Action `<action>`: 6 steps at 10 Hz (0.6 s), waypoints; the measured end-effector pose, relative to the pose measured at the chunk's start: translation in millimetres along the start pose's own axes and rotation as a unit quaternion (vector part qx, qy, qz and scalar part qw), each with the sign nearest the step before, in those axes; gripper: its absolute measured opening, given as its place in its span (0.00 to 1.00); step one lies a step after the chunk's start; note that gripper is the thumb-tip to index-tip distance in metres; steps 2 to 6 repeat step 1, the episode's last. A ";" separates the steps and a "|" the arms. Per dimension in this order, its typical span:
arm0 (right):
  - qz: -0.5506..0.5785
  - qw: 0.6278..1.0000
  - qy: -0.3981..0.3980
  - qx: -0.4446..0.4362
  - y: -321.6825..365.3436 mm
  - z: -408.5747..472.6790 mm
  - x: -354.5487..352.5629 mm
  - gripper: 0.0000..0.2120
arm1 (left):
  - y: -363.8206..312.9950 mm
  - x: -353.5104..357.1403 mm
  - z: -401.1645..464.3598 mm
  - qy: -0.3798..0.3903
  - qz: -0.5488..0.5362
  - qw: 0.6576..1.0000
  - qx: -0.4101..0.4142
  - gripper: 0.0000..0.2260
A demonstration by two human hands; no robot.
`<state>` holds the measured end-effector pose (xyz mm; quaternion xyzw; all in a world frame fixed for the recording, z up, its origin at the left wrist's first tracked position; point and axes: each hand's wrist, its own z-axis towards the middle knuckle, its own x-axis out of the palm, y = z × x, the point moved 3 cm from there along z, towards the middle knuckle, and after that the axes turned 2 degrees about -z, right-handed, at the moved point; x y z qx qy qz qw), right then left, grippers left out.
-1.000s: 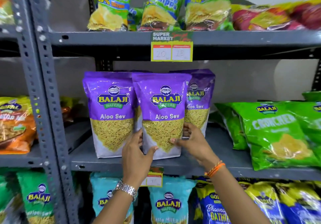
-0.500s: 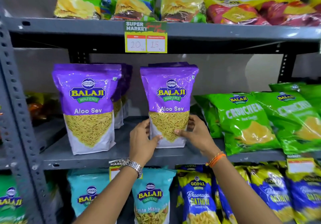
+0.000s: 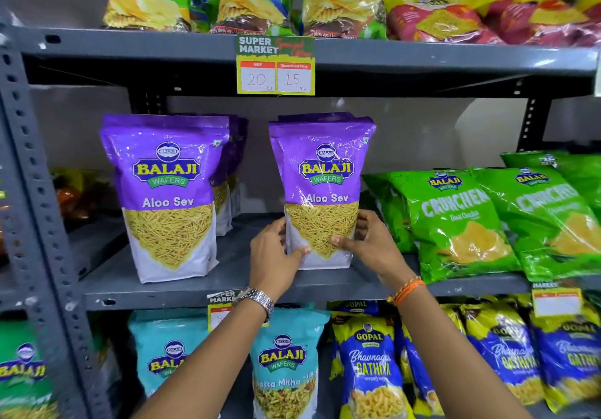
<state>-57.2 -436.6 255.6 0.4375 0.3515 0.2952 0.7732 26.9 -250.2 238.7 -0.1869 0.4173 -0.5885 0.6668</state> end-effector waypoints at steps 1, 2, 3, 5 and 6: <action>0.053 0.997 -0.047 -0.014 23.7 -13.6 -15.2 0.41 | -2.7 -5.9 -3.9 -0.014 0.037 0.999 0.034 0.34; 0.053 0.997 -0.047 -0.014 23.7 -13.6 -15.2 0.41 | -2.7 -5.9 -3.9 -0.014 0.037 0.999 0.034 0.34; 0.053 0.997 -0.047 -0.014 23.7 -13.6 -15.2 0.41 | -2.7 -5.9 -3.9 -0.014 0.037 0.999 0.034 0.34; 0.053 0.997 -0.047 -0.014 23.7 -13.6 -15.2 0.41 | -2.7 -5.9 -3.9 -0.014 0.037 0.999 0.034 0.34; 0.053 0.997 -0.047 -0.014 23.7 -13.6 -15.2 0.41 | -2.7 -5.9 -3.9 -0.014 0.037 0.999 0.034 0.34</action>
